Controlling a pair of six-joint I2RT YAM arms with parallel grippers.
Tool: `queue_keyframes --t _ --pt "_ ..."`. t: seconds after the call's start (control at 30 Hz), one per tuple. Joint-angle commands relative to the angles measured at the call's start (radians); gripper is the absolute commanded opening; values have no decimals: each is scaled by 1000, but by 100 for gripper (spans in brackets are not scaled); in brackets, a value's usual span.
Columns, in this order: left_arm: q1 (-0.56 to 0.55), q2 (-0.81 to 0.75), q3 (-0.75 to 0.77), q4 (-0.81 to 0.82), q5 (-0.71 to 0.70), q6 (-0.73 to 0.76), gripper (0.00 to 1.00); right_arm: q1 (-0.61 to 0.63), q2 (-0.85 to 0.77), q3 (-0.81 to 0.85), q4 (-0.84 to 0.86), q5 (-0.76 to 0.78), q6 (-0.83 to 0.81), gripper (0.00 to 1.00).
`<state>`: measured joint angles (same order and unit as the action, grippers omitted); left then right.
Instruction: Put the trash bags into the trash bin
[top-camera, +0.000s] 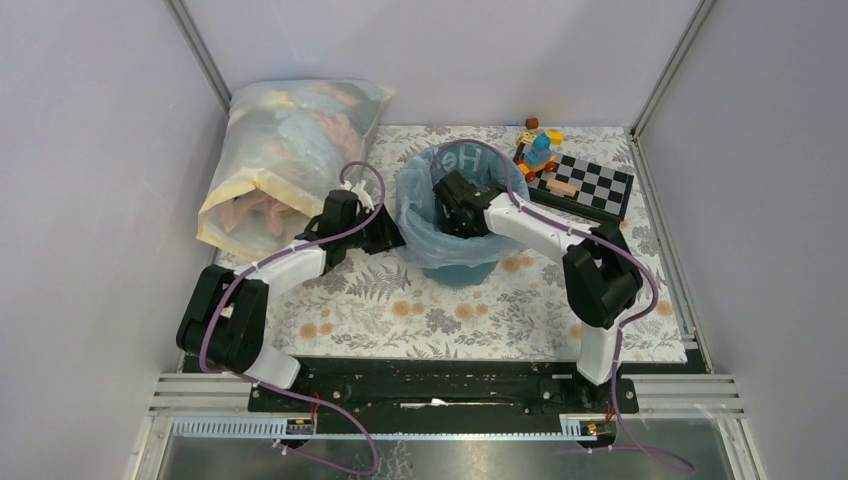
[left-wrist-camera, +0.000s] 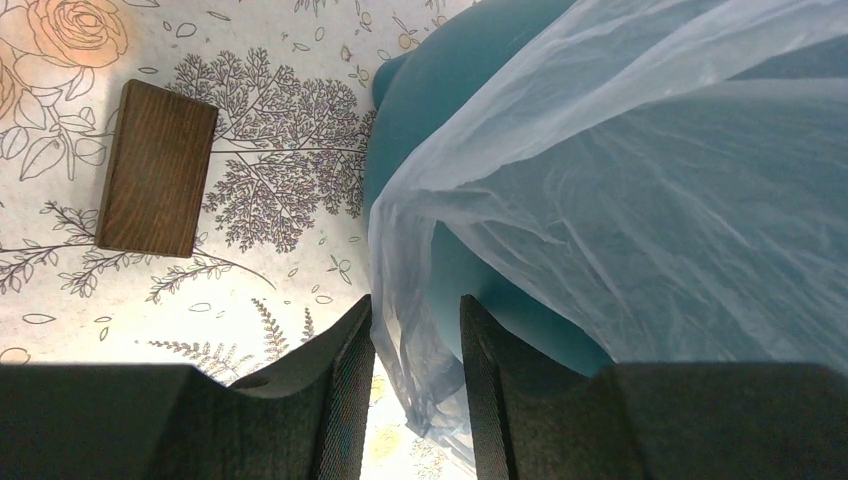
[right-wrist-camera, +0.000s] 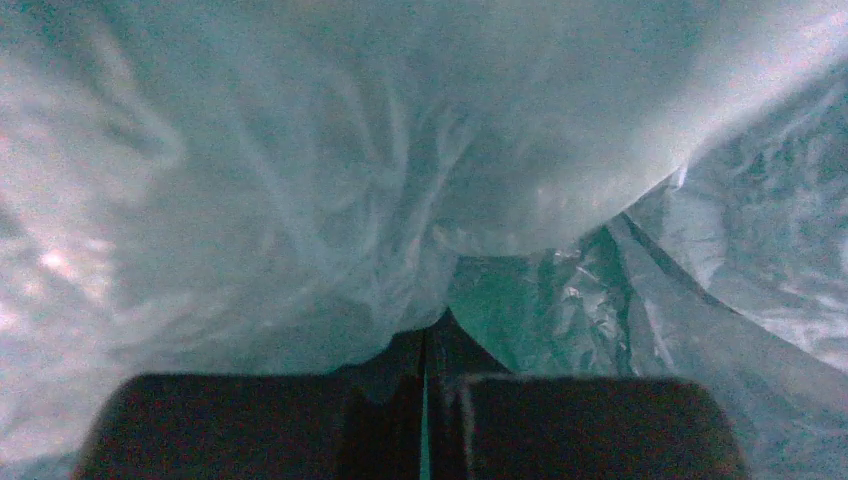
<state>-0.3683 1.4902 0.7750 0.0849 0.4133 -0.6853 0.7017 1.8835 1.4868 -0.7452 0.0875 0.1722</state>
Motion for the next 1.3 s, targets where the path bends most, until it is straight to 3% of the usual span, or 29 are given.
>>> queue_keyframes --t 0.0,1.0,1.27 --pt "-6 8 13 55 18 14 39 16 36 -17 17 -3 1 0" --pt "-6 -186 111 -114 -27 32 45 10 270 -43 65 -79 -31 0" --pt "-6 -122 71 -91 -38 47 23 9 198 -51 76 -75 -20 0"
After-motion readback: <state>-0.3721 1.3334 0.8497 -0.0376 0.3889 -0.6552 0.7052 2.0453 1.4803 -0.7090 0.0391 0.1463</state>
